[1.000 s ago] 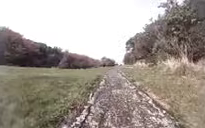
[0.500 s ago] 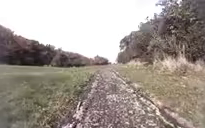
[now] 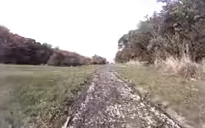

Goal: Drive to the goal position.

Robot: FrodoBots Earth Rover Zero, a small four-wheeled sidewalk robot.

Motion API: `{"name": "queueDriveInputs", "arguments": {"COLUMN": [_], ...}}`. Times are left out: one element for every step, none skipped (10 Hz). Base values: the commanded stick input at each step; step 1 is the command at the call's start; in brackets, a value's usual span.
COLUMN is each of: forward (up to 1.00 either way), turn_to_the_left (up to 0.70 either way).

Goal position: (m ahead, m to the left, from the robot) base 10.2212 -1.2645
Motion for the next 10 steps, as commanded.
{"name": "queueDriveInputs", "arguments": {"forward": [1.00,1.00,1.00,1.00,1.00,1.00,1.00,1.00,1.00,1.00], "turn_to_the_left": [0.00,0.00,0.00,0.00,0.00,0.00,-0.18,-0.34,-0.39,-0.35]}}
